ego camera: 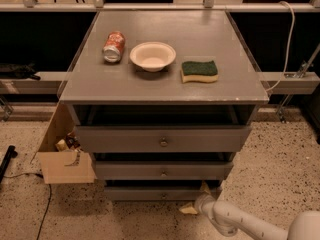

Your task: Open bottom drawer

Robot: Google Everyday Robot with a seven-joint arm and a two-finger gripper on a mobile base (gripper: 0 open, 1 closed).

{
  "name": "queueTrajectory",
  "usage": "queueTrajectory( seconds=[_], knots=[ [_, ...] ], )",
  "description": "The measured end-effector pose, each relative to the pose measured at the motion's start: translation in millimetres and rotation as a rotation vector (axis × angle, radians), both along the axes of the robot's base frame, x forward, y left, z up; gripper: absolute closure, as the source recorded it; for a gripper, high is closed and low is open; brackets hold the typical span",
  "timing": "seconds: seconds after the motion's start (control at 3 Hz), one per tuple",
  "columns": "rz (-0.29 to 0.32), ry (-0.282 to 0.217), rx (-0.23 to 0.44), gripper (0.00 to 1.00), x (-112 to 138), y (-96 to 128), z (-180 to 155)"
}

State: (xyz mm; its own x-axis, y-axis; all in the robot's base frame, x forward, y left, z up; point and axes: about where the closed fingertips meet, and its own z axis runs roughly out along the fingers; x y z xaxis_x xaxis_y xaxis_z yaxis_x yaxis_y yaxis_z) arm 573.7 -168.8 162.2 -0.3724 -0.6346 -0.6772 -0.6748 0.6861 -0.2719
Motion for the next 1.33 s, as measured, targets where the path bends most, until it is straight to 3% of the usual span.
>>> queueTrajectory(
  seconds=[0.33,0.67,1.33],
  knots=[
    [-0.07,0.009,0.035,0.0,22.0,-19.5,4.7],
    [-0.124,0.009,0.027,0.0,43.0,-39.0,6.1],
    [-0.078,0.005,0.004,0.0,41.6,-29.7,10.2]
  ],
)
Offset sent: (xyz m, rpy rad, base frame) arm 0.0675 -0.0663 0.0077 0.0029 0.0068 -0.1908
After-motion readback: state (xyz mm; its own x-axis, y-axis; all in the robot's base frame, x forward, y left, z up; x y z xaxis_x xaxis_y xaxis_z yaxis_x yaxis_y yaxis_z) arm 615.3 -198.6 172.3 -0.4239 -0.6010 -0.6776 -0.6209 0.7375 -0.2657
